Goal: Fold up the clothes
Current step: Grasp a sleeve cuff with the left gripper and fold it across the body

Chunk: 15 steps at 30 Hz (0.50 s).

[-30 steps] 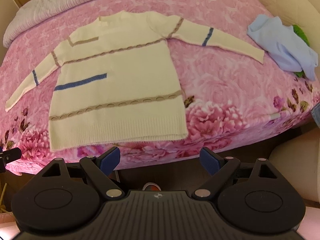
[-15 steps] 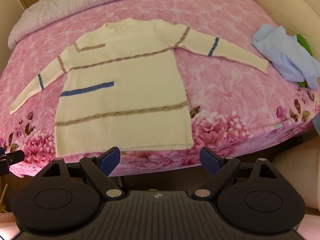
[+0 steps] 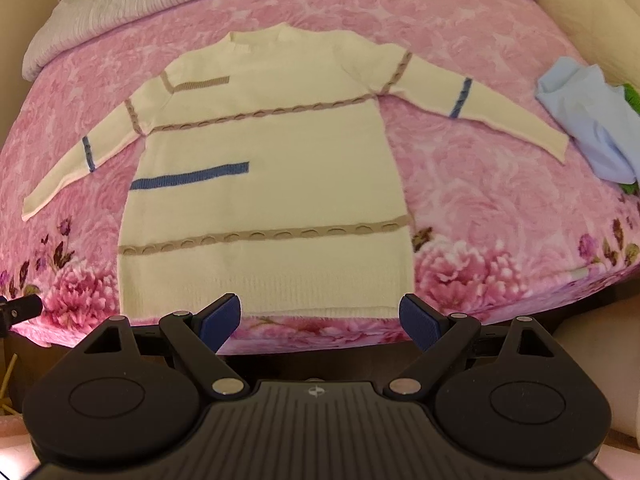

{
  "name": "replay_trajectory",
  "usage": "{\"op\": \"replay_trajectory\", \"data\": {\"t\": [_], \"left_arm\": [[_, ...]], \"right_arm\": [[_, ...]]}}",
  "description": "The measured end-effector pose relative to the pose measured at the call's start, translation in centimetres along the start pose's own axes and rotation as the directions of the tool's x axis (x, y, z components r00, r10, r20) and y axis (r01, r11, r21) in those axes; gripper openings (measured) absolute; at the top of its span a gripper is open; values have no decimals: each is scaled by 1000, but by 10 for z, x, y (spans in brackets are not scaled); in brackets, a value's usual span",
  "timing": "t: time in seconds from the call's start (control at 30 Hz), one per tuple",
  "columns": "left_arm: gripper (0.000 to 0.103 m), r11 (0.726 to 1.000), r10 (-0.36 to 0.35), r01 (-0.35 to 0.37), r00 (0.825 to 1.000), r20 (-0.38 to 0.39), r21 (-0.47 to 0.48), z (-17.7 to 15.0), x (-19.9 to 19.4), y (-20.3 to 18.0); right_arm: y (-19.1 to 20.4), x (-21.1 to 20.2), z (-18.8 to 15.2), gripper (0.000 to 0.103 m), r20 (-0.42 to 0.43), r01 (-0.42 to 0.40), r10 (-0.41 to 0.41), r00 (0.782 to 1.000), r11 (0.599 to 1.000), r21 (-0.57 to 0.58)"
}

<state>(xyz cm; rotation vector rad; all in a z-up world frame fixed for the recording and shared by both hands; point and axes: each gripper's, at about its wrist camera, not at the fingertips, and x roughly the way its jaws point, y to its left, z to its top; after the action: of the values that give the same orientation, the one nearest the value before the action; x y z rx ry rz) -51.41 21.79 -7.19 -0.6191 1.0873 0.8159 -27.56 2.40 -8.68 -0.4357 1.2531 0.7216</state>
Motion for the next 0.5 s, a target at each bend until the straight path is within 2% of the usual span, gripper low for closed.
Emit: {"op": "replay_trajectory", "data": {"t": [0.13,0.33,0.43,0.5], "left_arm": [[72,983,-97,101,995,29,-151,24,20,39],[72,922,-204,209,978,50,-326,71,75,95],[71,876,-240,244,969,62,-417,91,113,131],[67,816,-260,271,961,94,-510,99,141,163]], "right_arm": [[1,17,18,89,-6,-5,5,1000,999,51],[7,56,67,89,-7,33,-32,999,987,156],[17,88,98,89,-25,62,-58,998,976,207],[25,111,116,89,-40,70,-62,997,970,232]]}}
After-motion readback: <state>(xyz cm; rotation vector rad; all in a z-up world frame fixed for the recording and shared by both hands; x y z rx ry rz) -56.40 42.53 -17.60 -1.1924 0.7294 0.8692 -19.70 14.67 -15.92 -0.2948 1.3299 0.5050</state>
